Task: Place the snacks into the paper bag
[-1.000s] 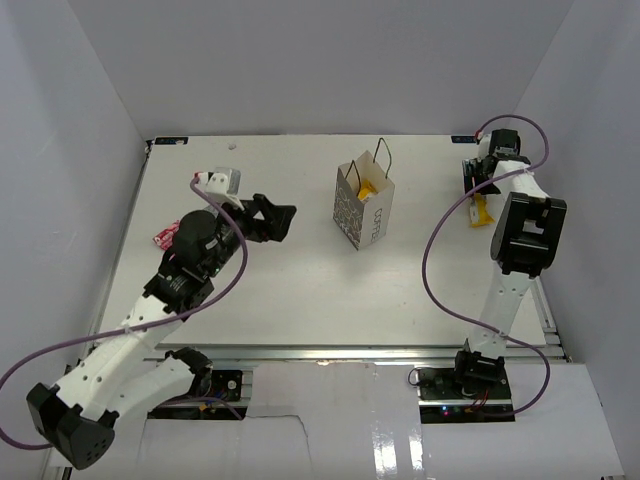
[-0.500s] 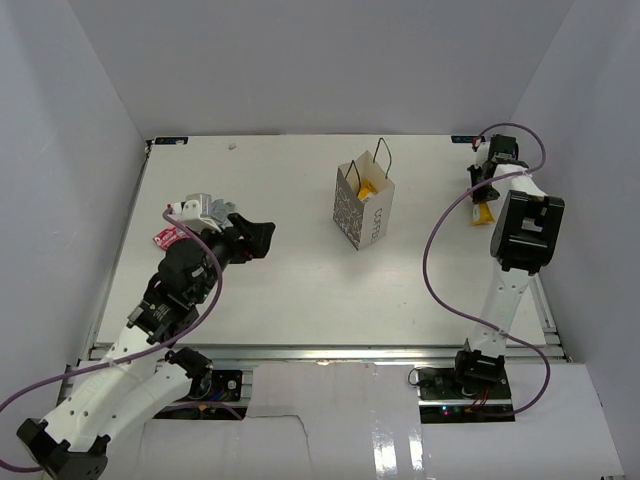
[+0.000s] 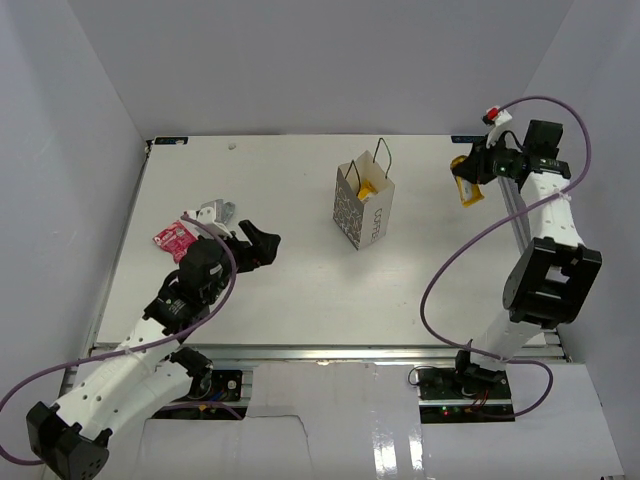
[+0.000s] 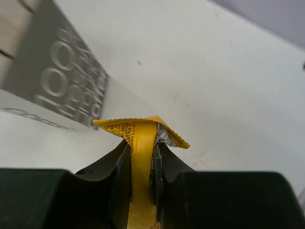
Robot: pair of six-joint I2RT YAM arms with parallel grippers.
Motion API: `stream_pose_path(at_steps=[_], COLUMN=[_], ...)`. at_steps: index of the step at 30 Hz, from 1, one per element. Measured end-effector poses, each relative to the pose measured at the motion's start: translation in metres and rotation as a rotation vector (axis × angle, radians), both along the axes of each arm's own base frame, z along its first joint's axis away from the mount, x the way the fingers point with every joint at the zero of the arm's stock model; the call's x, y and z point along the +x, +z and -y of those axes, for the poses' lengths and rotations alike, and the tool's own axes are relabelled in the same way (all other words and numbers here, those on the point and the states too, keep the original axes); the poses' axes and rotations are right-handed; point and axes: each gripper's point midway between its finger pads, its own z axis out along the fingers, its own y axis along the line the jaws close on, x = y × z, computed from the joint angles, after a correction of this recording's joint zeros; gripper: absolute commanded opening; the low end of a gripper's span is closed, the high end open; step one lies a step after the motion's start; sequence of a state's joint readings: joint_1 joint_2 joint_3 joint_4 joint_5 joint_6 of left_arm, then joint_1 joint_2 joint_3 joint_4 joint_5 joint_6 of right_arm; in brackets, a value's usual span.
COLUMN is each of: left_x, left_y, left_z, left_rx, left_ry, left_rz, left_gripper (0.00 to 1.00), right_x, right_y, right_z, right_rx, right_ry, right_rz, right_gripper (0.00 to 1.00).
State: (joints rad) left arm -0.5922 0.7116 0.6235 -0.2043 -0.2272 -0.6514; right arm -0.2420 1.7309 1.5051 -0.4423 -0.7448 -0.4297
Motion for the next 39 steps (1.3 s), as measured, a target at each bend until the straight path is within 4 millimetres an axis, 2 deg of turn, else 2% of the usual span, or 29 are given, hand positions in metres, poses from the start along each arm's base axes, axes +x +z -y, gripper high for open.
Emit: stream_pose_path(at_steps=[4,6,9,13,18,25,30,39], left_x=[0.002,0.001,0.000,-0.001,-0.008,-0.012,-0.013,-0.012], left_y=[-0.007,-0.011,-0.015,-0.017,-0.016,-0.015,-0.017,-0.020], left_z=[0.001,0.001,0.001,0.000,-0.004,-0.006,-0.007,-0.007], left_rx=[0.006,0.005,0.003,-0.005,-0.033,-0.063,-0.061,-0.055], left_ry=[0.002,0.004,0.006,0.009,0.014,0.023,0.030,0.032], left_rz=[-0.020,-0.028,-0.037,-0.041,-0.034,-0.032,-0.043,-0.052], left_gripper=[0.98,0.98,0.98,0.98,0.98,0.98,0.98,0.98], right_x=[-0.022,-0.034,-0.056,-0.080,-0.073,-0.060,-0.038,-0.025], right_y=[0.087,0.120,0.155,0.180,0.183,0.170,0.156,0.149], right_z=[-0.053,-0.083,-0.134,-0.197,-0.228,-0.261,-0.263,-0.259], right_rx=[0.069,0.082,0.096,0.127,0.144,0.155,0.140,0.118], right_ry=[0.201,0.290,0.412,0.532,0.529,0.505,0.443,0.389], right_rz=[0.201,0.286,0.383,0.463,0.477,0.454,0.443,0.444], right_gripper=[0.15,0.15,0.15,0.15,0.15,0.18,0.21,0.41])
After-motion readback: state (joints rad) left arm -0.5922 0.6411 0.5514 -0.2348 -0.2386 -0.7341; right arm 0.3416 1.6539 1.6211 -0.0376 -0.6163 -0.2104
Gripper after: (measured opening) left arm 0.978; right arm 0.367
